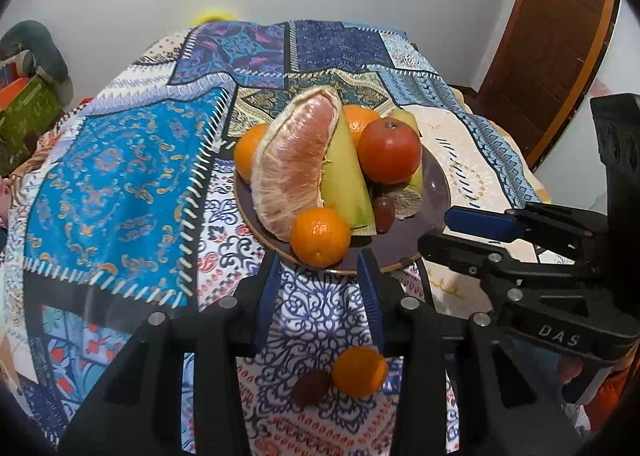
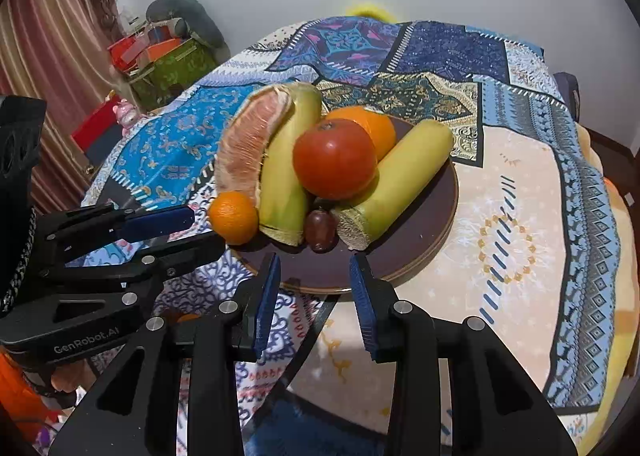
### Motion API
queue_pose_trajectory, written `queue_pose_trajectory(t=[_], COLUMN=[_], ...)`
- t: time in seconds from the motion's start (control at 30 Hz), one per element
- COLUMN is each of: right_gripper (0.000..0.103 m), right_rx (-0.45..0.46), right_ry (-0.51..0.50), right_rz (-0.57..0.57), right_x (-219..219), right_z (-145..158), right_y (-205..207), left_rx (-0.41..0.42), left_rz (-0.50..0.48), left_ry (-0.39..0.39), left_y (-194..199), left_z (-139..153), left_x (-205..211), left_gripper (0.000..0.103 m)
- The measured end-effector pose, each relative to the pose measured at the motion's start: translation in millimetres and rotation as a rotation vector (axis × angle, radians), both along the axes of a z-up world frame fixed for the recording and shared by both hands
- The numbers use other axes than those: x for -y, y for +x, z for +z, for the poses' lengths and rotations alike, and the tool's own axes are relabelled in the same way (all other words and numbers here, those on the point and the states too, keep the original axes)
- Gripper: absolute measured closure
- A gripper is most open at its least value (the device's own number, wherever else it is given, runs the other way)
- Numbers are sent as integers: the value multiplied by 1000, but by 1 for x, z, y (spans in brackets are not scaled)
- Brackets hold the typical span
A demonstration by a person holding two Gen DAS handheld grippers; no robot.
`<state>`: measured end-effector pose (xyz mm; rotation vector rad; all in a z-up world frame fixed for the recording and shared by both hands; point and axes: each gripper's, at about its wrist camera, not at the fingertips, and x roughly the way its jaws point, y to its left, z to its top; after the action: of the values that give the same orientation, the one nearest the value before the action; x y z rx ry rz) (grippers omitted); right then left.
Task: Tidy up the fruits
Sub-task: 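Carry the tangerine and date onto the plate and open both tools, then grasp the last tangerine with the right tool while the left tool grasps the second date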
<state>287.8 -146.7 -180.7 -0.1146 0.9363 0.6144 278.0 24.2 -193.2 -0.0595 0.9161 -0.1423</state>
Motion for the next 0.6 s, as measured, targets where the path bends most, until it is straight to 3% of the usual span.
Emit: queue_pose_trajectory(t=[0.33, 0.6], right_gripper=[70, 70], right_rx=[33, 16], right_ry=[-2, -35], right_rz=[17, 70], right_x=[-11, -35], right_z=[21, 11], right_y=[-30, -49], left_rx=[26, -3], left_rz=[37, 72], left_ry=[0, -8], left_y=[-34, -54], left_z=[19, 11], left_x=[-24, -49], left_gripper=[63, 63])
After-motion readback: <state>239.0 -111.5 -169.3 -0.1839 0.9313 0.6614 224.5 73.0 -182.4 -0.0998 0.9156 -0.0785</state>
